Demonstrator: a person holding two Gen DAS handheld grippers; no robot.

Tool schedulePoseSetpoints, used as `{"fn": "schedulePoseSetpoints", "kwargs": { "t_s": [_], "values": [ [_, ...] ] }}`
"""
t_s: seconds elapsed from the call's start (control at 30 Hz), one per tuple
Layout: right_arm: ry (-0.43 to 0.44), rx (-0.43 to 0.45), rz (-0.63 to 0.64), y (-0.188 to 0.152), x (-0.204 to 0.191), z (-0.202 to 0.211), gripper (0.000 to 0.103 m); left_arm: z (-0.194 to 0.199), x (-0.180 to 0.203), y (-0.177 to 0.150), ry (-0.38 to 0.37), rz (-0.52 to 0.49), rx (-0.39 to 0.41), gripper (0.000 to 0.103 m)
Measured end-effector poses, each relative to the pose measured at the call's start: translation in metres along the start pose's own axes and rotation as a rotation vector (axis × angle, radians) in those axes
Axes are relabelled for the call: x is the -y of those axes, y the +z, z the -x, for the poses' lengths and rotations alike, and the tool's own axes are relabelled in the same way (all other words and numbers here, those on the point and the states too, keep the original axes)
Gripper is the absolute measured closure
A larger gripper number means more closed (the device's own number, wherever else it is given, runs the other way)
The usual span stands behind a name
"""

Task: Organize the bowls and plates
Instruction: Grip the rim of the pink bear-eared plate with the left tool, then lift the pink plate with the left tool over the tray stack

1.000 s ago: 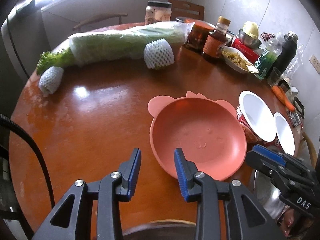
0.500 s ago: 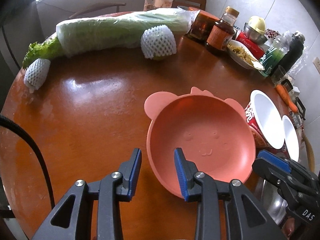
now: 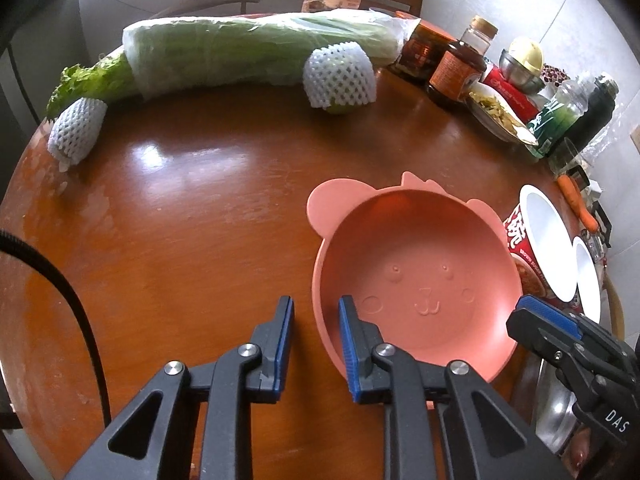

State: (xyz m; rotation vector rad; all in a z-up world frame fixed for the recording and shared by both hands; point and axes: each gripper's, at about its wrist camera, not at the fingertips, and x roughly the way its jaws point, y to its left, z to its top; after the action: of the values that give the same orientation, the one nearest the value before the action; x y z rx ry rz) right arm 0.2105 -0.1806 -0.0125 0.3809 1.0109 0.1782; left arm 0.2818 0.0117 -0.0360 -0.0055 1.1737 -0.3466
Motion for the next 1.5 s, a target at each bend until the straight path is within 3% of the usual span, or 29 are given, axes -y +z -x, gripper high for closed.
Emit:
{"fn": "schedulePoseSetpoints", "kwargs": {
  "t_s": [0.37,0.63,0.8,1.0,1.5],
  "values": [
    [-0.057,0.002,0.032,0.005,-0.013,-0.007,0.067,0.008,-0.027,-0.004,-0.001,0.04,0.012,0.08],
    [-0.088,-0.053,0.046,0.009,-0.024,-0.029,0.065,0.012,-0.038,-0.008,-0.034,0.039,0.015,0.08],
    [-0.062,-0.074,0.043,0.008,-0.027,-0.042,0.067,0.012,-0.035,-0.01,-0.024,0.005,0.018,0.08],
    [-0.098,0.016,0.122,0.007,-0.04,-0.039,0.08,0.015,-0.041,-0.011,-0.034,0.03,0.031,0.08],
    [-0.041,0.103,0.171,0.003,-0.06,-0.004,0.08,0.058,-0.037,-0.028,0.019,0.035,0.128,0.08]
  ]
}}
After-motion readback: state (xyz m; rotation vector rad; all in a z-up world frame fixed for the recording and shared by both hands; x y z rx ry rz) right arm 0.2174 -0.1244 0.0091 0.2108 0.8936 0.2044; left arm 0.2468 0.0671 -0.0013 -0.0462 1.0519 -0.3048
